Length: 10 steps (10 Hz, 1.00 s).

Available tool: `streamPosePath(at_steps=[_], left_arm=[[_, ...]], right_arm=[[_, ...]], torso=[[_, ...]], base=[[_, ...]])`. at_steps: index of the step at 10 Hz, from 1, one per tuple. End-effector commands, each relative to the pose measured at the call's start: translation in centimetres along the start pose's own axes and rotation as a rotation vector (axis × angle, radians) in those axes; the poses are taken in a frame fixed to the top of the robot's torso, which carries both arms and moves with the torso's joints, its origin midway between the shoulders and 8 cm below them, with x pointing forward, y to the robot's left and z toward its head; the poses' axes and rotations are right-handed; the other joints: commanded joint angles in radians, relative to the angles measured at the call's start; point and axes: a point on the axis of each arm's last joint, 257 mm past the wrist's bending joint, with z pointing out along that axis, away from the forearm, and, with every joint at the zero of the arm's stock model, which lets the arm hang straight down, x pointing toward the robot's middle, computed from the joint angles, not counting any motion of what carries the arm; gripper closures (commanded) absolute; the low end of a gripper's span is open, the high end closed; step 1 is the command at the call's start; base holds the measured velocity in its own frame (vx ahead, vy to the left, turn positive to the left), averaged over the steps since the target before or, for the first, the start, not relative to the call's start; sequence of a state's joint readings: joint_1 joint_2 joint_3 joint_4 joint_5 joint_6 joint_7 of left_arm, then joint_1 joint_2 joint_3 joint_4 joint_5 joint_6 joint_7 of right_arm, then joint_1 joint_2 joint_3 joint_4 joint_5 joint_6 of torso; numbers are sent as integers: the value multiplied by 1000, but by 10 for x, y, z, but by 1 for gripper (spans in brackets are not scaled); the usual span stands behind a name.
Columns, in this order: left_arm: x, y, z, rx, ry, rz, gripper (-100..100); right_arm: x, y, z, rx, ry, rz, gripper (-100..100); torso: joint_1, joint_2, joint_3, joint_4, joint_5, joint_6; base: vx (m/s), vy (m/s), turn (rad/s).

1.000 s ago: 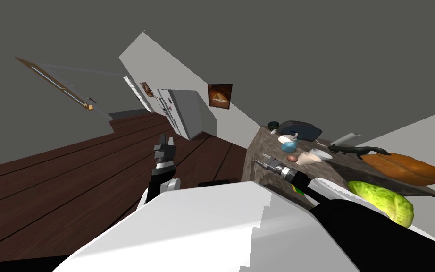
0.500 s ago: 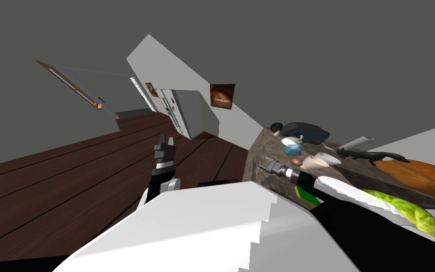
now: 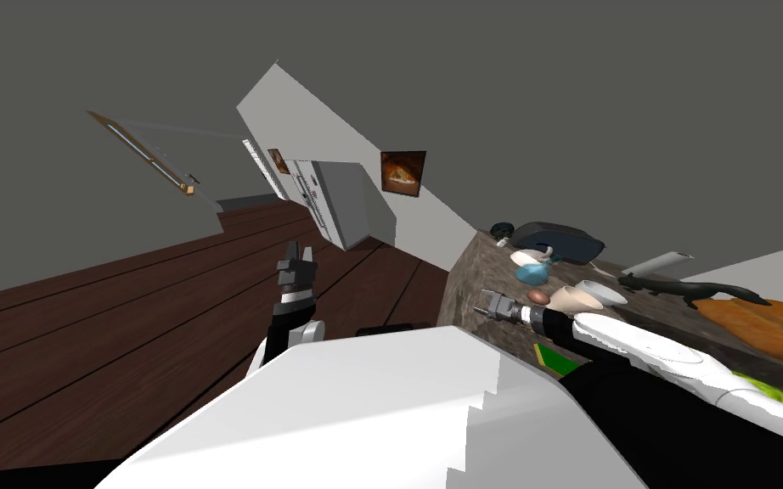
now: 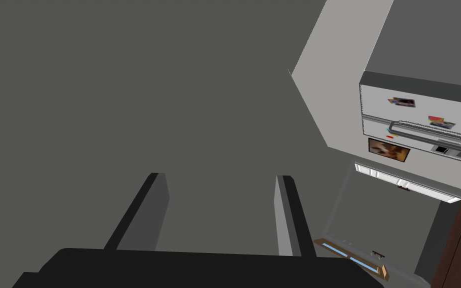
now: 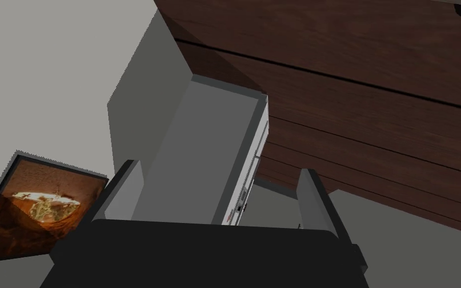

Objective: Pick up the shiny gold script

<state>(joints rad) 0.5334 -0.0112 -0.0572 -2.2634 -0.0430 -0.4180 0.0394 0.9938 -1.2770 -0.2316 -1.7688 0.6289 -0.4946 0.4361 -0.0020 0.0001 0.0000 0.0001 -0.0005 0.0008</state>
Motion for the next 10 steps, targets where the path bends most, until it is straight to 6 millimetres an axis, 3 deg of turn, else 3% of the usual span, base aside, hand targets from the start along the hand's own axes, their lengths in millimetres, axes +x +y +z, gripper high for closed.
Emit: streamPosePath(at_steps=[1,2,3,4,5,6,7,10], left_arm=[[0,0,0,0,0,0,0],[0,0,0,0,0,0,0],[0,0,0,0,0,0,0],[0,0,0,0,0,0,0],[0,0,0,0,0,0,0],[0,0,0,0,0,0,0],[0,0,0,0,0,0,0],[0,0,0,0,0,0,0]], right_arm=[[7,-1,-2,-27,37,-36,-100],[25,3,-7,-54,88,-53,-100],[23,0,-6,-65,95,-73,-100],[41,3,-12,-92,144,-88,-100],[39,1,-12,-101,151,-106,-100],[55,4,-18,-130,198,-121,-100],[53,2,-18,-137,202,-135,-100],[79,4,-31,-202,294,-179,-100]], torso=[[0,0,0,0,0,0],[0,0,0,0,0,0],[0,0,0,0,0,0],[0,0,0,0,0,0],[0,0,0,0,0,0],[0,0,0,0,0,0],[0,1,0,0,0,0],[0,1,1,0,0,0]], base=[[12,-33,33],[11,-44,45],[8,-39,27],[4,-40,48],[6,-37,20],[0,-47,24],[0,-41,16],[-2,-43,15]])
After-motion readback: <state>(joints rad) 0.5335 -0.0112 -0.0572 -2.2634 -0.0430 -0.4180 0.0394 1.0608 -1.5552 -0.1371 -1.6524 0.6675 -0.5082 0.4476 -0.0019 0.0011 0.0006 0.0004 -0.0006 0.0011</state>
